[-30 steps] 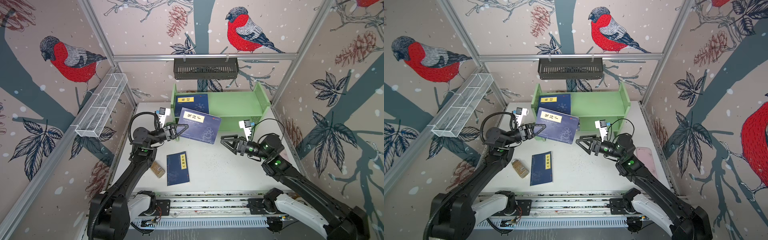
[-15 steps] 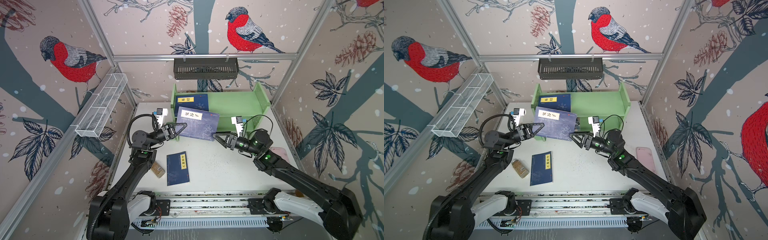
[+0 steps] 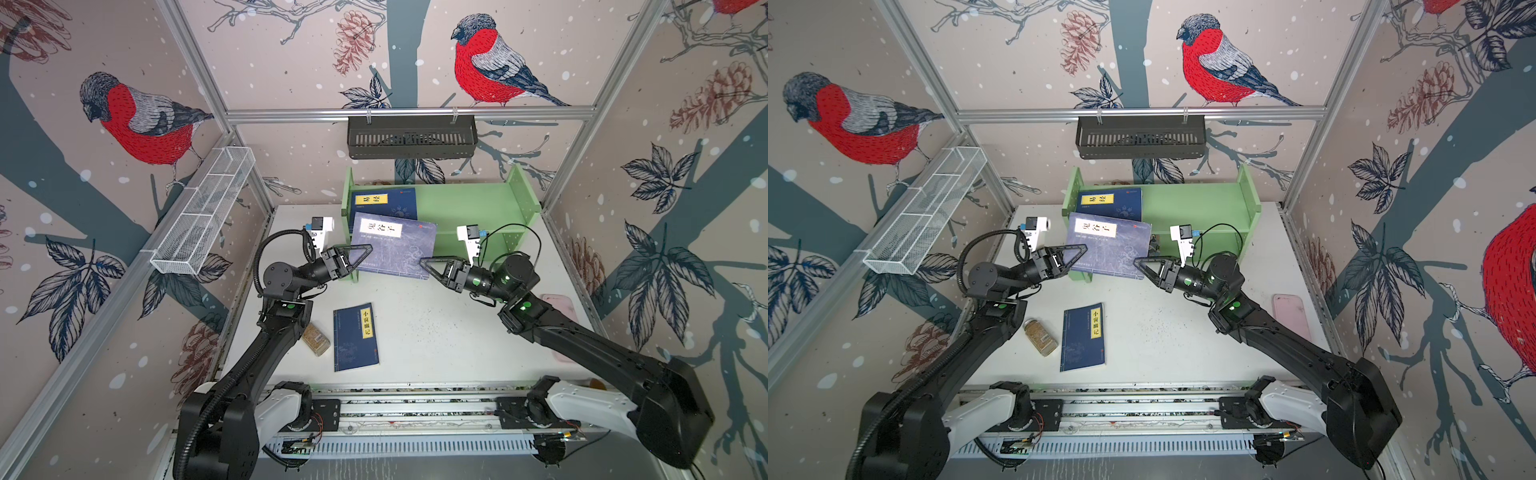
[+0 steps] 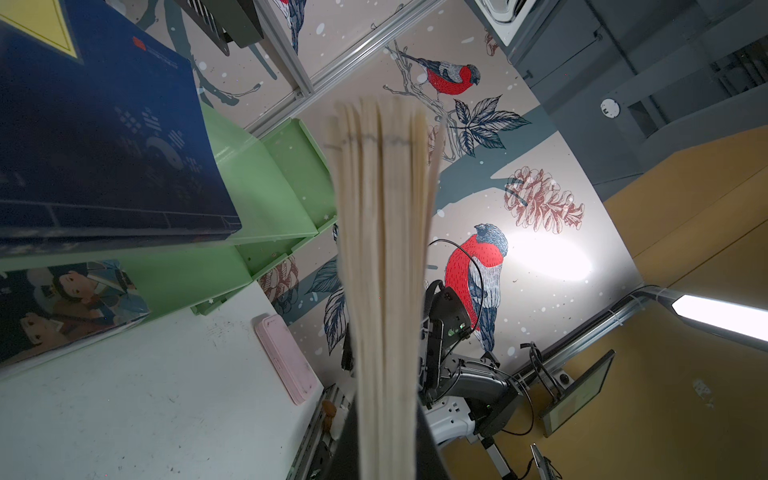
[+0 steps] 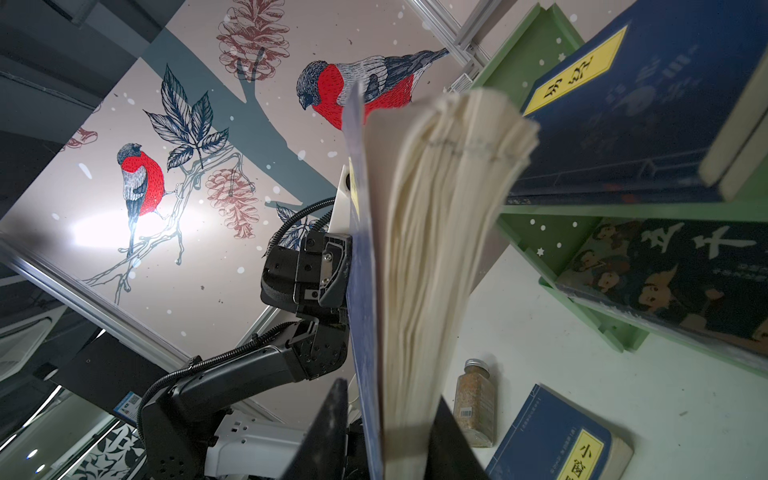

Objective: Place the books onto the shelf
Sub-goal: 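Lower the book onto the upper tier with both grippers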

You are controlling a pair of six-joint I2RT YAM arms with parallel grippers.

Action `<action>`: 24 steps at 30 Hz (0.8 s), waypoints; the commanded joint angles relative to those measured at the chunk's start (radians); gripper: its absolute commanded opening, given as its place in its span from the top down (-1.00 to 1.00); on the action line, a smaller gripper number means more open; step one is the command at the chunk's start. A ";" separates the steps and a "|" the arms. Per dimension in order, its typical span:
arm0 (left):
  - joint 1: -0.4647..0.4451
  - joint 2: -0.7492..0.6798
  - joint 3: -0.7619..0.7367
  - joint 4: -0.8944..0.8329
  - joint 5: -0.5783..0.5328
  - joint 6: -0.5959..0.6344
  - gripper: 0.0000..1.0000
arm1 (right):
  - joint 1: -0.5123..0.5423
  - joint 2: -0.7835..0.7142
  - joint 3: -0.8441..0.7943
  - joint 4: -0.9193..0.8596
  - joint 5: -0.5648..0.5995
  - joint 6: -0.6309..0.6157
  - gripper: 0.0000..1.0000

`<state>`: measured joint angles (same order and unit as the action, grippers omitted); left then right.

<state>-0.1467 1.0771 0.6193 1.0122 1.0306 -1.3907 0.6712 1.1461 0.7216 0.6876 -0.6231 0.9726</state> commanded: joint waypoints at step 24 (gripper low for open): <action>0.057 -0.055 -0.001 0.084 -0.037 -0.001 0.22 | -0.015 0.089 0.177 -0.028 -0.111 -0.037 0.99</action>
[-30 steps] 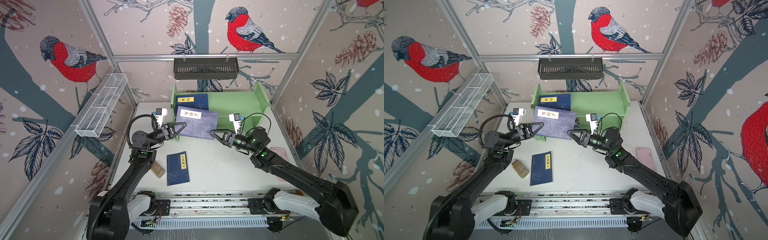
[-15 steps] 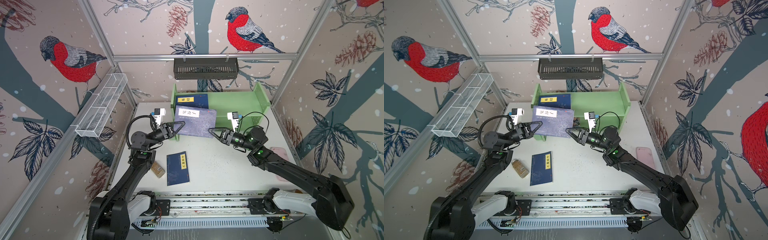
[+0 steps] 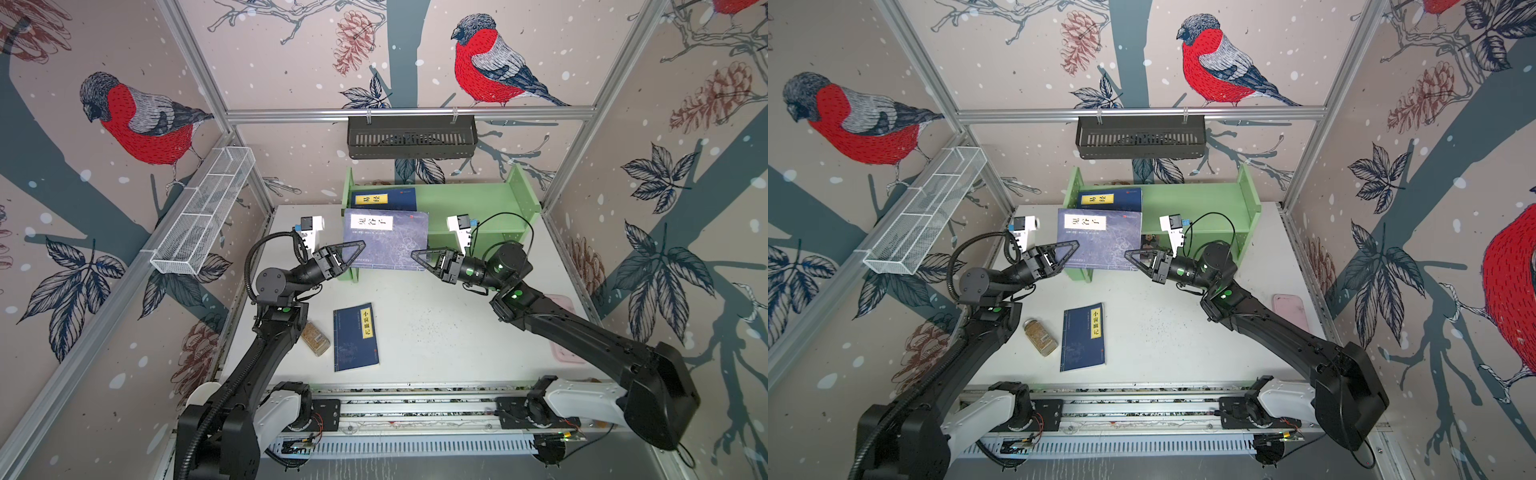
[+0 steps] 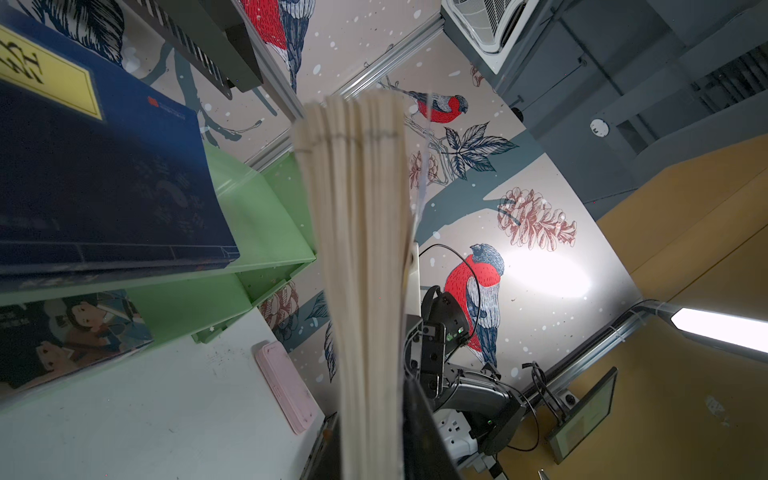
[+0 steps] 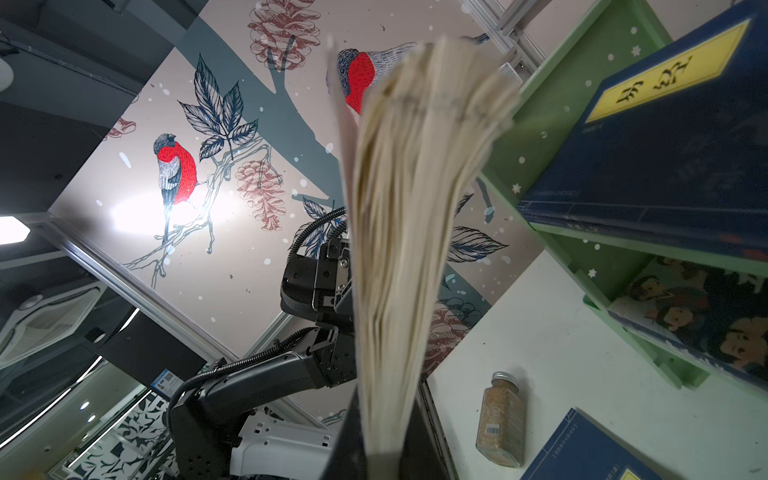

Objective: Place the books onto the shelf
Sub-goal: 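Lower the book onto the upper tier with both grippers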

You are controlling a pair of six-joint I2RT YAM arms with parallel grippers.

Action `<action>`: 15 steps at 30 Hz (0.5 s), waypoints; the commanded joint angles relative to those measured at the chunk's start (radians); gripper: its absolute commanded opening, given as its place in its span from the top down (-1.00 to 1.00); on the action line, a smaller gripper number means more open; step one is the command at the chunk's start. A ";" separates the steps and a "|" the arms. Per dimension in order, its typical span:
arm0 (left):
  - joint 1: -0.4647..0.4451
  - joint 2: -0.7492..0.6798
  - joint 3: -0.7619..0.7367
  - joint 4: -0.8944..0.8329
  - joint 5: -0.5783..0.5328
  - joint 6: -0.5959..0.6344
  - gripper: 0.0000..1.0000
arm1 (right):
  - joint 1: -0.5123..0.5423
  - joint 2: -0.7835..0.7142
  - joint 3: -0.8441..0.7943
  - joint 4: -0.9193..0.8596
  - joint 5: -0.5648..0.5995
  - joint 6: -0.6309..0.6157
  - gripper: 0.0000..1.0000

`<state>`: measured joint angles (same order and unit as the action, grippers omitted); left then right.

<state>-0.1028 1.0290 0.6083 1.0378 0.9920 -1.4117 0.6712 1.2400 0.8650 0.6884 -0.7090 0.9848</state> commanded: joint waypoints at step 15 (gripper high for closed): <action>0.091 -0.040 0.079 -0.248 -0.014 0.297 -0.17 | -0.201 0.007 0.265 -0.387 -0.118 -0.188 0.99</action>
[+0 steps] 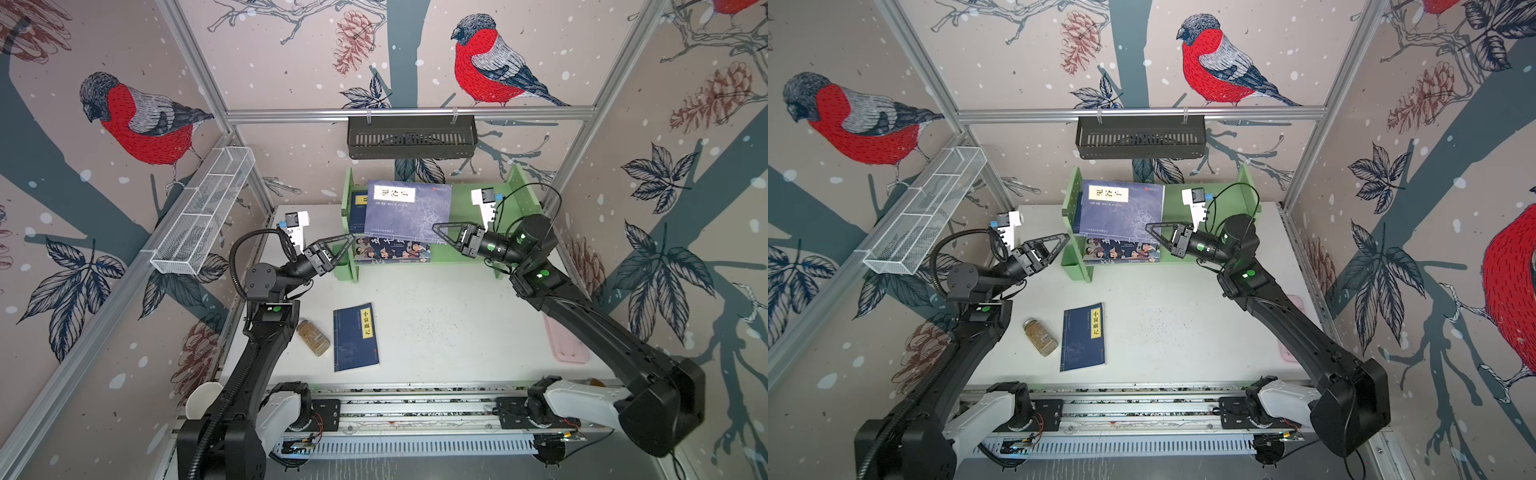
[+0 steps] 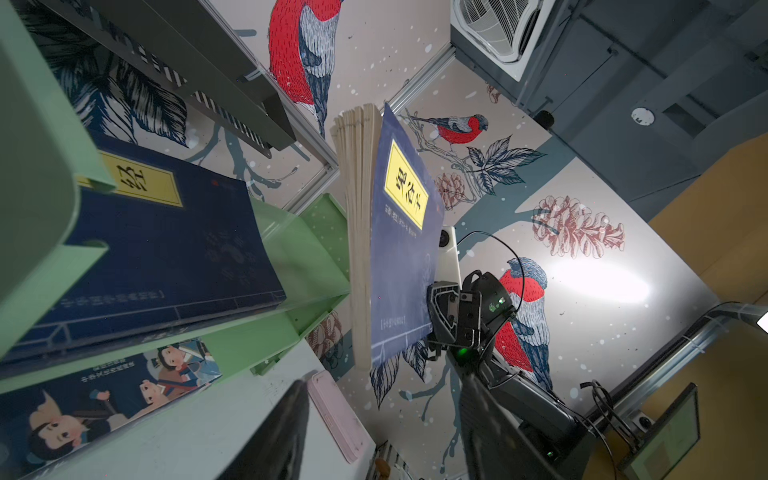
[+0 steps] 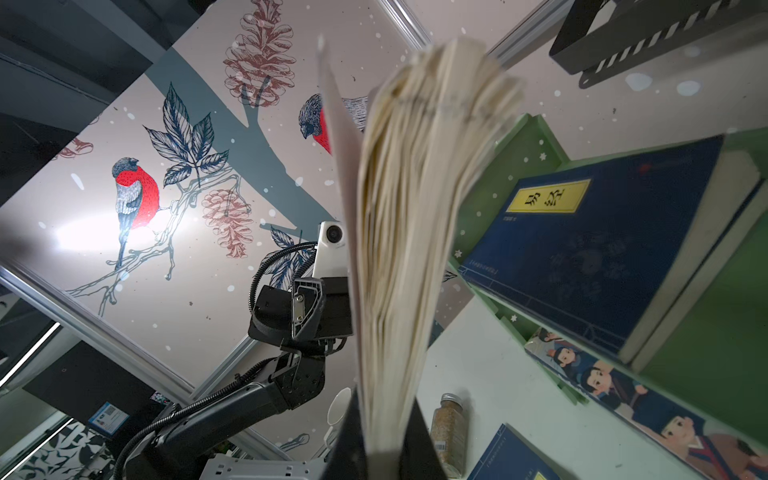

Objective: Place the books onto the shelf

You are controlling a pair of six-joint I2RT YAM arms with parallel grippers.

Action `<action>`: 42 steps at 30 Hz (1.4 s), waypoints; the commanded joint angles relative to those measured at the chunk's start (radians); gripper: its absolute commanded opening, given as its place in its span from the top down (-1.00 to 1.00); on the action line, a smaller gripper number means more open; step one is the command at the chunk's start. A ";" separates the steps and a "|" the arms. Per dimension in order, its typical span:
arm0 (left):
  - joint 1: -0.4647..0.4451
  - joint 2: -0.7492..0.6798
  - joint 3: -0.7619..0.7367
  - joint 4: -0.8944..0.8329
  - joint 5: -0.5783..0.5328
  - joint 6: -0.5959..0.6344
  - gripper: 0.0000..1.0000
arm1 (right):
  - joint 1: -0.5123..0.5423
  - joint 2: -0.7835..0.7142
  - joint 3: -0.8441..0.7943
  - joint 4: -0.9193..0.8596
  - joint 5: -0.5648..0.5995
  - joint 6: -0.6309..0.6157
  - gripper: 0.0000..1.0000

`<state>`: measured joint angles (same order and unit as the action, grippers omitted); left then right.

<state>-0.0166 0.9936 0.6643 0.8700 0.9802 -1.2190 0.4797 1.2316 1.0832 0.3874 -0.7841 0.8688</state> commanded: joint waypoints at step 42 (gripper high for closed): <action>0.004 -0.001 0.040 -0.116 0.006 0.179 -0.28 | -0.099 0.404 0.278 -0.062 -0.179 0.107 0.86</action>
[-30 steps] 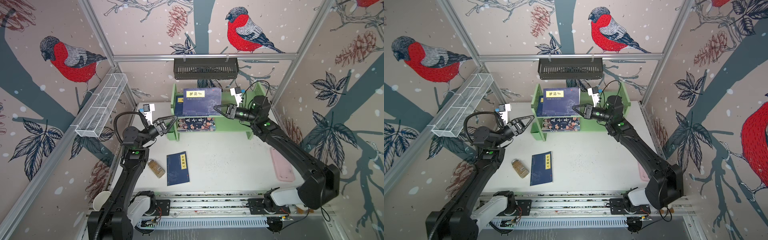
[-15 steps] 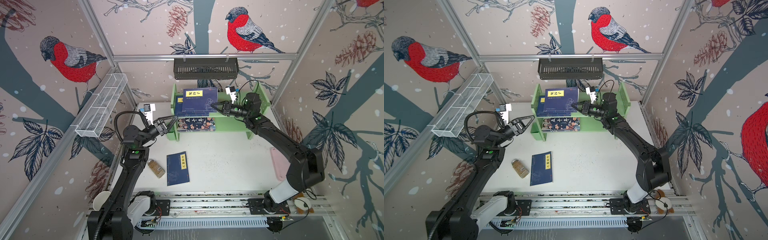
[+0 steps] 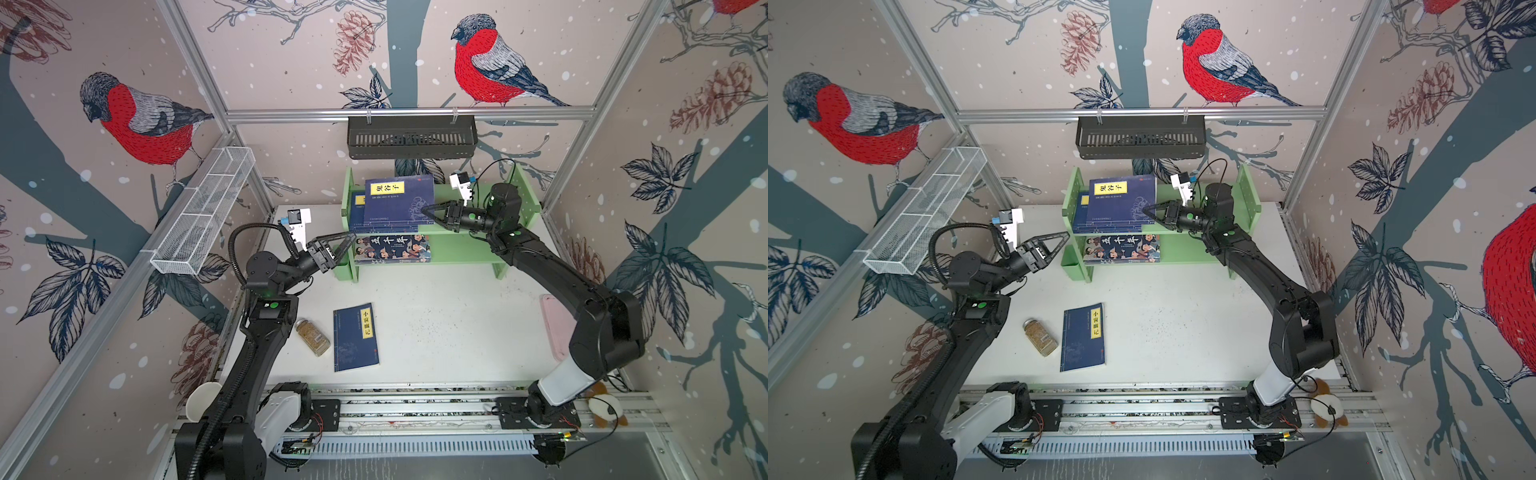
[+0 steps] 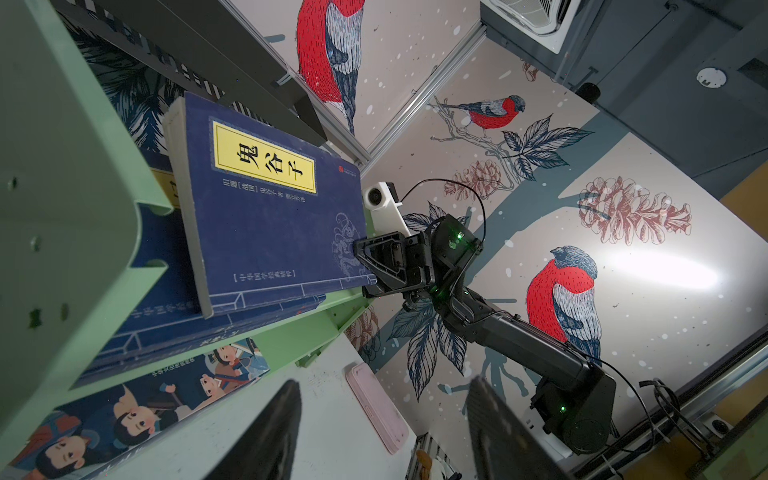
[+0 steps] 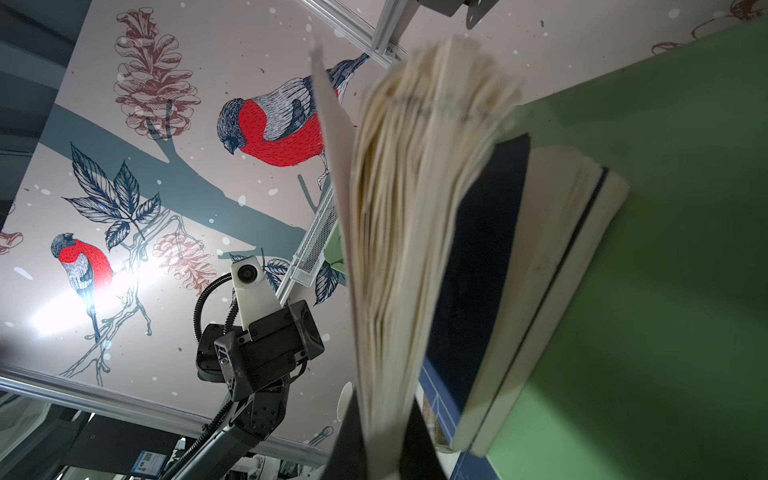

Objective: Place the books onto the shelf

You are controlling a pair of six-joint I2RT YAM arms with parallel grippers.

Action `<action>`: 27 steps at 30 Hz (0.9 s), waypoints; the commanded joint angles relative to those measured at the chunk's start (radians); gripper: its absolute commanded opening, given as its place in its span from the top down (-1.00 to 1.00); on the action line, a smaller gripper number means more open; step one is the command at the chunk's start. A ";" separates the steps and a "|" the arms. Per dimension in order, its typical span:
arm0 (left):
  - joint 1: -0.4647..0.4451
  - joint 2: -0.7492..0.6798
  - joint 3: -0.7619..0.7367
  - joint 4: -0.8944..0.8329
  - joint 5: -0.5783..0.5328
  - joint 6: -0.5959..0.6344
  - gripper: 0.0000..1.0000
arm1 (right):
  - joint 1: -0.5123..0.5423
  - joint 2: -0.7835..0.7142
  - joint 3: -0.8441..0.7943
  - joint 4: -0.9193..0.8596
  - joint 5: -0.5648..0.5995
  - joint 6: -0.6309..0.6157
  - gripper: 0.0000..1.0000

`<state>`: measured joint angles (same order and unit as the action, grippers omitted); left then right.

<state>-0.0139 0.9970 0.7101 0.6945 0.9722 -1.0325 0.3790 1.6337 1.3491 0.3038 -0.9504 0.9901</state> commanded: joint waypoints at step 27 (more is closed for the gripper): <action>0.002 -0.016 -0.022 0.045 0.005 -0.003 -0.31 | 0.000 0.014 0.070 -0.196 0.118 -0.105 -0.16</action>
<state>-0.0139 0.9840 0.6918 0.7059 0.9688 -1.0428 0.3790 1.6577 1.4097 0.1322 -0.8806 0.9291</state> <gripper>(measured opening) 0.650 0.557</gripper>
